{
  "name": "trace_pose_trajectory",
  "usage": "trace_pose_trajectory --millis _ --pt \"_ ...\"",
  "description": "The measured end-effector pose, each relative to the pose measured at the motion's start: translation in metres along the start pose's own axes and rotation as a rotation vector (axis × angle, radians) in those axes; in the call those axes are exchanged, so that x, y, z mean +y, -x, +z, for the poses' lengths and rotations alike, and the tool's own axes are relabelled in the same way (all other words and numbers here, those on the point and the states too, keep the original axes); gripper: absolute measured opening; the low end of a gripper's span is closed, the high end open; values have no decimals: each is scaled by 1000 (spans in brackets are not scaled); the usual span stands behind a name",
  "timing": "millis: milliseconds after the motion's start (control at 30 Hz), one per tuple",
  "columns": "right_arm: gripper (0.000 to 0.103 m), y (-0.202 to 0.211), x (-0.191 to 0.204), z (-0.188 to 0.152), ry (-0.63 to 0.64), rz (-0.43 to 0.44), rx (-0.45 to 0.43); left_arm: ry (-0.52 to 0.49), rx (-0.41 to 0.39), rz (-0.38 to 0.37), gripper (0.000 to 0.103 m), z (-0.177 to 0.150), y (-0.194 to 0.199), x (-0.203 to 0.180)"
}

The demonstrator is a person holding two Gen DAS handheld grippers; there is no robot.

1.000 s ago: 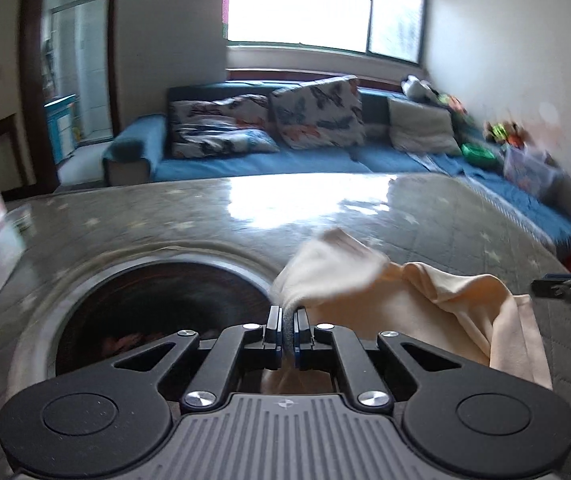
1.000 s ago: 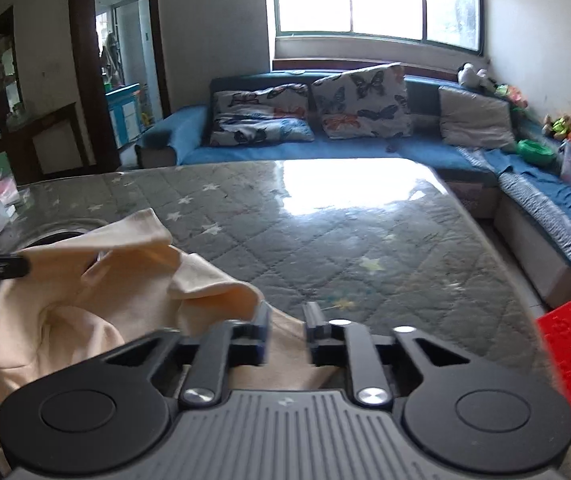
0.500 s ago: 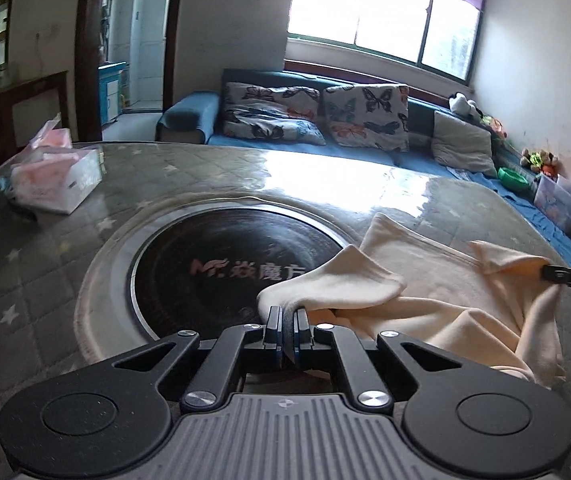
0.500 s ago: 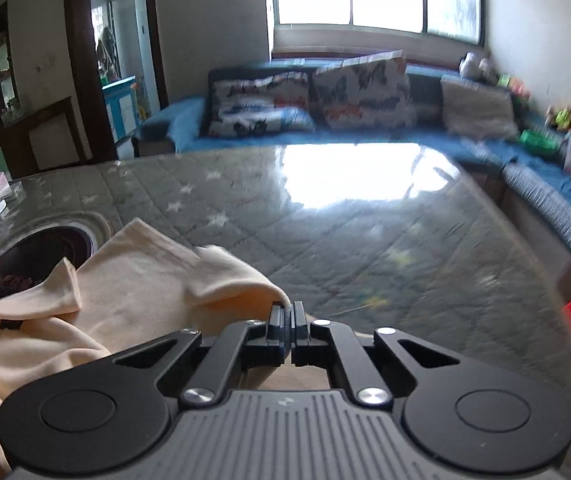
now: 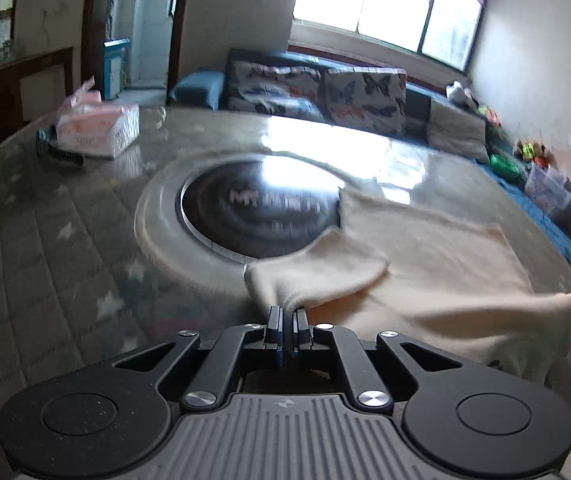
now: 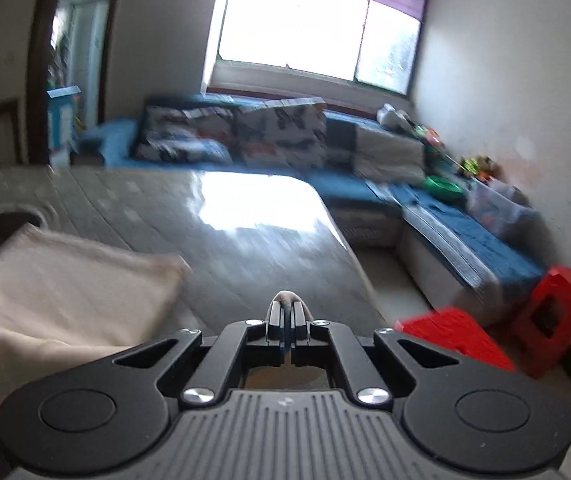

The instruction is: Fold clothes

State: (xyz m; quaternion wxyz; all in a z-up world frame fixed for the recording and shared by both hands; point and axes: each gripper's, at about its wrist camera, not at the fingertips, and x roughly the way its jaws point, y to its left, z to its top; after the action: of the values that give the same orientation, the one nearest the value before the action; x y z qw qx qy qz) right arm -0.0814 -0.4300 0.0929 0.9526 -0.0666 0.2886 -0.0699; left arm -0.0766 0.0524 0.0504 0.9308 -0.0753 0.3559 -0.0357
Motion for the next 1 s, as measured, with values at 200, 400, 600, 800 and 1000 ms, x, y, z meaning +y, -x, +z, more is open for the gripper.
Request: trace_pose_trajectory --millis 200,400,600,800,1000 --pt "17 -13 -7 -26 -19 -16 117 -70 -1 18 11 -8 11 -4" --pt "27 5 -12 -23 -14 -2 83 -138 -70 -34 28 1 31 -16" --pt "32 28 21 -25 88 265 98 -300 -12 -232 30 -17 32 -57" --pt "37 55 79 -34 309 506 114 -467 61 -352 49 -40 24 -96" --pt "52 78 123 -47 491 641 99 -520 93 -343 54 -51 8 -114"
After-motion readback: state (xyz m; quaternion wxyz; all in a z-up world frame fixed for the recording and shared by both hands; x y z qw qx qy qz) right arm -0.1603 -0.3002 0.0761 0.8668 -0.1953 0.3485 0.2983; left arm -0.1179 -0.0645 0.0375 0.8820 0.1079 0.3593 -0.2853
